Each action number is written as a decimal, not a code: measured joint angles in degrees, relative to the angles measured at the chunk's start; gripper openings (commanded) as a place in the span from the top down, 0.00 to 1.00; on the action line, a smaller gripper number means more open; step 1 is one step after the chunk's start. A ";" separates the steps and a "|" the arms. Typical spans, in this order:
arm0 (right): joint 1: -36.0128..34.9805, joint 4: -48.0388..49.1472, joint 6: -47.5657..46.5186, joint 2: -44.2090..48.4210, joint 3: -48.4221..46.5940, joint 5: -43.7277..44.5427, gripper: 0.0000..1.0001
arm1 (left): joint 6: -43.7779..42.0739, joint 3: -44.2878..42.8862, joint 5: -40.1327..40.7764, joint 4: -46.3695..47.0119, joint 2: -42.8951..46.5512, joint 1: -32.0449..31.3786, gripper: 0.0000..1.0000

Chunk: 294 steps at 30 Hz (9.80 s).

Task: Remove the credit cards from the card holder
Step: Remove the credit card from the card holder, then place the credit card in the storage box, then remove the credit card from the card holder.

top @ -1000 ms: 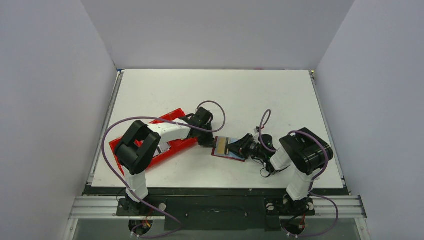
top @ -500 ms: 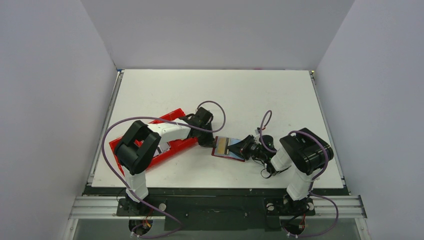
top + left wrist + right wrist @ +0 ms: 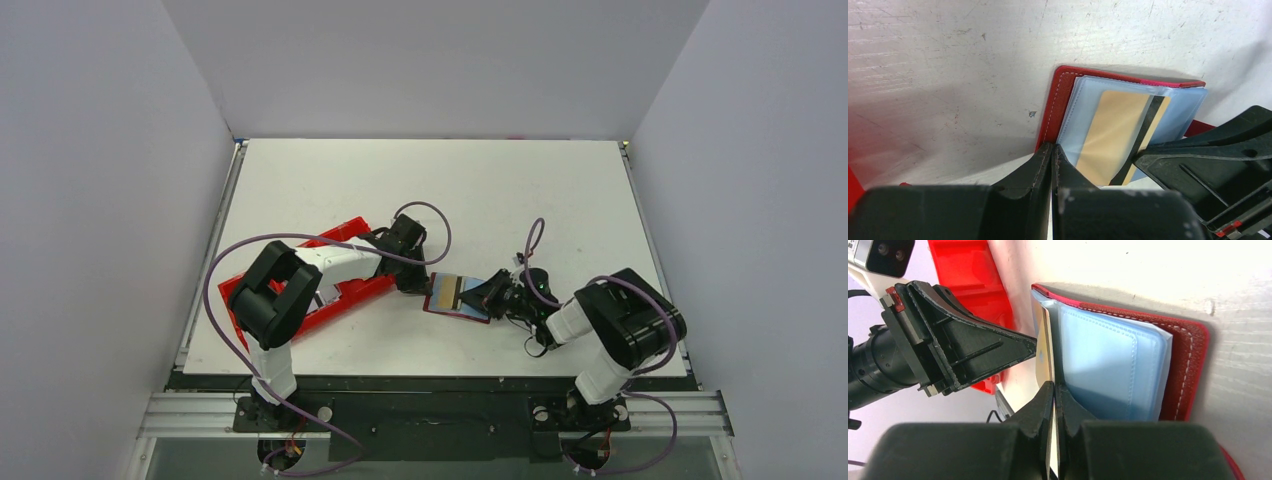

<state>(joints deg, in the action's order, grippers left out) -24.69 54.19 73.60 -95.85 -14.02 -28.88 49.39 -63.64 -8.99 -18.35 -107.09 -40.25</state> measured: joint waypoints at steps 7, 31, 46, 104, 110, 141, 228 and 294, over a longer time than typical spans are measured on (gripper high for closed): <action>0.13 -9.07 -5.03 6.29 -0.13 1.90 1.00 | 0.00 0.00 0.00 0.02 0.00 0.00 1.00; 1.44 -25.99 -11.87 16.57 -1.64 4.46 1.00 | -0.07 -0.44 0.22 -0.55 0.00 -0.11 1.00; 3.04 -38.47 -15.80 25.18 -4.13 5.53 1.00 | -2.54 -4.44 3.43 -6.49 -0.76 -1.40 0.95; -0.70 -29.81 -1.31 27.47 -17.86 -7.45 1.00 | 3.30 2.67 -37.59 12.87 16.70 10.86 0.84; -0.92 -32.37 -2.89 27.43 -17.86 -5.75 0.99 | 5.66 4.87 -38.77 16.50 18.82 11.80 1.00; -3.80 -64.83 -23.21 34.05 -26.16 13.49 0.34 | -4.66 3.56 4.07 -14.58 28.22 18.97 1.00; -25.38 -77.72 -21.77 2.75 -41.66 40.57 0.36 | -12.17 1.90 1.64 -15.74 30.49 16.39 0.46; -24.85 -63.04 -28.26 1.81 -33.77 37.27 1.00 | -9.20 2.73 1.46 -14.71 24.48 8.74 0.45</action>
<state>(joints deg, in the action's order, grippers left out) -49.54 -8.84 45.34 -94.04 -47.79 8.38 40.18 -60.90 -7.53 -33.06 -82.61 -31.51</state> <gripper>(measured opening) 0.014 0.546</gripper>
